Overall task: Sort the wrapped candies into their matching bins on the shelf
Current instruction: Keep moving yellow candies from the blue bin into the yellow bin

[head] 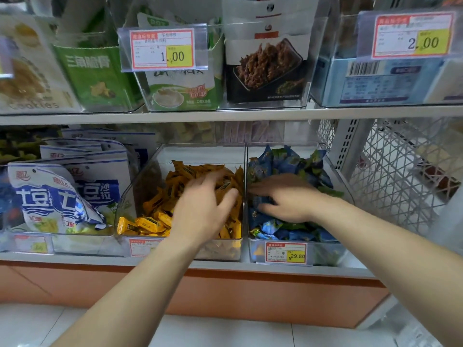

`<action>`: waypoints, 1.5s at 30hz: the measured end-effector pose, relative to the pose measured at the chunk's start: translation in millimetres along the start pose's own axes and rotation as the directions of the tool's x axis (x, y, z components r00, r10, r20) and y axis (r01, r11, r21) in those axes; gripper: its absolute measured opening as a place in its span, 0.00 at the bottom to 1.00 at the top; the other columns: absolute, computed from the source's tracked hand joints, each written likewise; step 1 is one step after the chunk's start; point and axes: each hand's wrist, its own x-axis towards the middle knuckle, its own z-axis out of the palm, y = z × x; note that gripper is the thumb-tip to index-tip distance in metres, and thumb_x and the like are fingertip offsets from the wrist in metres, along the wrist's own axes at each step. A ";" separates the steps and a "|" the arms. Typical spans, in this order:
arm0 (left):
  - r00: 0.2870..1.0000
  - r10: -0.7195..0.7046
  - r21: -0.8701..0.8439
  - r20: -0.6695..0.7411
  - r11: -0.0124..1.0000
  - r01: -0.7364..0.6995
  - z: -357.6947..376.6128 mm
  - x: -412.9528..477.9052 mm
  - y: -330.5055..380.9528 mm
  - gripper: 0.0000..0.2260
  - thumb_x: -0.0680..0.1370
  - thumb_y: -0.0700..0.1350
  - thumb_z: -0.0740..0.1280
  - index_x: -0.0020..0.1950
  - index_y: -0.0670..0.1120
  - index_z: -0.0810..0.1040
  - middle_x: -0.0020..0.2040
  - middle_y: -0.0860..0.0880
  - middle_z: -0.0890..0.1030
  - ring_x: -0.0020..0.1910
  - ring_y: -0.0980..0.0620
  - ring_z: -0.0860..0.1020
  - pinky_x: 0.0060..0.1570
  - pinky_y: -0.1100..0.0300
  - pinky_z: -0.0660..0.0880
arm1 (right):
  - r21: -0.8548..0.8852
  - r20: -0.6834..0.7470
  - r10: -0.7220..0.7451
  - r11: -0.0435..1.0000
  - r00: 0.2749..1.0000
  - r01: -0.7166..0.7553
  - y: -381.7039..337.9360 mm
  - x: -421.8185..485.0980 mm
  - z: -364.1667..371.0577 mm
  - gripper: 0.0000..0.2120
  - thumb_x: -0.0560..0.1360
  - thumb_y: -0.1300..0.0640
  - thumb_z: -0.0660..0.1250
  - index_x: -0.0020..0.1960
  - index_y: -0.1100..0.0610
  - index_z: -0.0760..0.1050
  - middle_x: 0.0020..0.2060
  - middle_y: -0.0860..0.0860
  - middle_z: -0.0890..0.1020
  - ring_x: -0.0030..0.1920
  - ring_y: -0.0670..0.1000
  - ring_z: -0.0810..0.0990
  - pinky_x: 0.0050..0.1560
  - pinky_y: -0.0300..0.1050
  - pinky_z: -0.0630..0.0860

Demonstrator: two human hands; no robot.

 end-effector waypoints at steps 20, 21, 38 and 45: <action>0.986 0.018 -0.238 0.163 0.971 0.022 32.2 -16.6 14.4 0.31 0.73 0.58 0.71 0.74 0.57 0.64 0.68 0.59 0.74 0.61 0.59 0.75 0.60 0.56 0.76 | 0.122 0.128 0.302 0.940 0.945 -0.317 6.7 22.6 -0.2 0.07 0.70 0.51 0.69 0.47 0.48 0.77 0.44 0.47 0.80 0.44 0.52 0.80 0.43 0.51 0.80; 0.987 0.017 -0.246 0.160 0.969 0.023 32.4 -17.3 14.7 0.31 0.73 0.58 0.71 0.74 0.58 0.64 0.68 0.59 0.73 0.60 0.60 0.75 0.60 0.57 0.76 | 0.121 0.132 0.315 0.936 0.940 -0.330 7.9 22.6 1.0 0.11 0.68 0.49 0.70 0.50 0.47 0.78 0.46 0.47 0.81 0.46 0.53 0.81 0.44 0.50 0.81; 0.982 0.017 -0.308 0.188 0.951 0.042 32.9 -17.6 14.4 0.31 0.72 0.57 0.71 0.73 0.60 0.64 0.65 0.64 0.72 0.54 0.64 0.77 0.53 0.62 0.76 | 0.045 0.190 0.286 0.953 0.939 -0.299 18.9 50.9 22.0 0.36 0.63 0.37 0.74 0.67 0.50 0.70 0.60 0.50 0.77 0.56 0.55 0.78 0.55 0.52 0.78; 0.980 0.005 -0.290 0.199 0.955 0.054 33.1 -17.2 14.4 0.31 0.72 0.57 0.71 0.73 0.60 0.63 0.67 0.62 0.72 0.54 0.63 0.77 0.54 0.60 0.77 | 0.032 0.067 0.277 0.960 0.958 -0.280 18.0 47.2 27.5 0.20 0.70 0.42 0.69 0.59 0.48 0.74 0.51 0.50 0.81 0.49 0.54 0.80 0.48 0.51 0.80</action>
